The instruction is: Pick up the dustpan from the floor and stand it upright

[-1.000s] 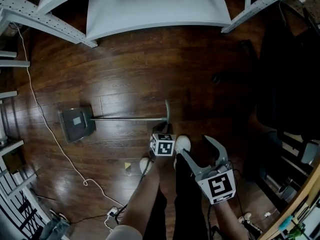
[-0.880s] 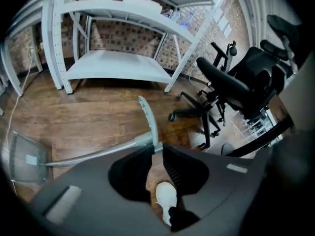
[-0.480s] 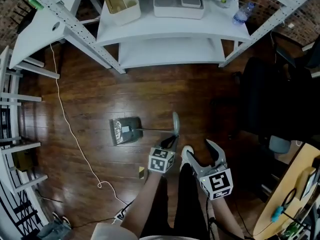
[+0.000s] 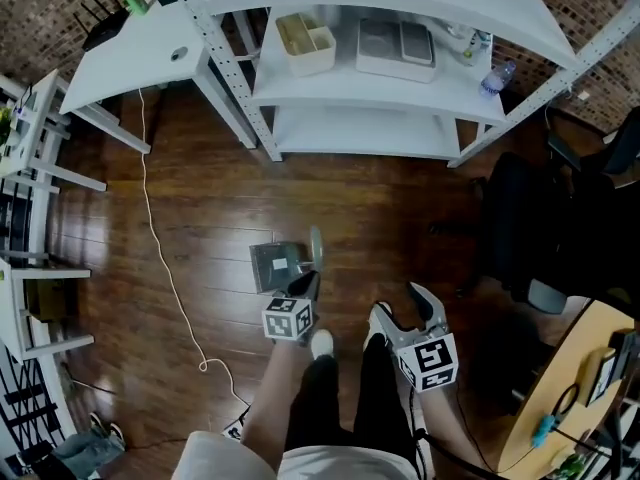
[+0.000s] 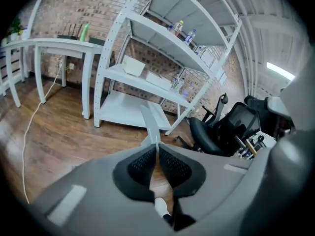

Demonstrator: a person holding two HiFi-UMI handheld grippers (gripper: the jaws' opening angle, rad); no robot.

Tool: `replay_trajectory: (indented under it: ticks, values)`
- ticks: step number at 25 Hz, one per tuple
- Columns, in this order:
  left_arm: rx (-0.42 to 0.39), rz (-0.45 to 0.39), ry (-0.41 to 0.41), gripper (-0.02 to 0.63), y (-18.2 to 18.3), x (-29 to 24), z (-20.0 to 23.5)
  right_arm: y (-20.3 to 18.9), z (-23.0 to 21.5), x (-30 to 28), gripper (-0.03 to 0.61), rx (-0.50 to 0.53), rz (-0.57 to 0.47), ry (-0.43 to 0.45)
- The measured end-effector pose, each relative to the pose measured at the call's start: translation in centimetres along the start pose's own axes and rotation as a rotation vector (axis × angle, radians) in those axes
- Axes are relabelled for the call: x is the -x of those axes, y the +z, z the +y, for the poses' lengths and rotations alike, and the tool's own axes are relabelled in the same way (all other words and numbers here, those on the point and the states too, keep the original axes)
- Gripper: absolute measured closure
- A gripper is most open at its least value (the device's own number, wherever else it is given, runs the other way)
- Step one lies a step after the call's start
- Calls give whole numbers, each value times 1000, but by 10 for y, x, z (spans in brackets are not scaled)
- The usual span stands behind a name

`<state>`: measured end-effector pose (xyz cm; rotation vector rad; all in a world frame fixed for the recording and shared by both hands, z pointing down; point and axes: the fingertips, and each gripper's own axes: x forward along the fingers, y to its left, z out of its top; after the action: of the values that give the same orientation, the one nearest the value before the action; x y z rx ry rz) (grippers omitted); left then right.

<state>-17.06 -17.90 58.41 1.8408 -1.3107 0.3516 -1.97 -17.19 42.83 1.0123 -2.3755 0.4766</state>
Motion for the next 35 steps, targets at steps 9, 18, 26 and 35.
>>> replay_trajectory:
  ticks: [9, 18, 26, 35]
  values:
    - [103, -100, 131, 586, 7, 76, 87, 29, 90, -3, 304, 167, 6, 94]
    - [325, -183, 208, 583, -7, 132, 127, 37, 177, 25, 304, 138, -12, 212]
    - [247, -335, 264, 520, -41, 255, 65, 50, 234, 89, 304, 146, -137, 319]
    - [-104, -639, 360, 465, -83, 429, -150, -11, 228, 255, 304, 89, -317, 286]
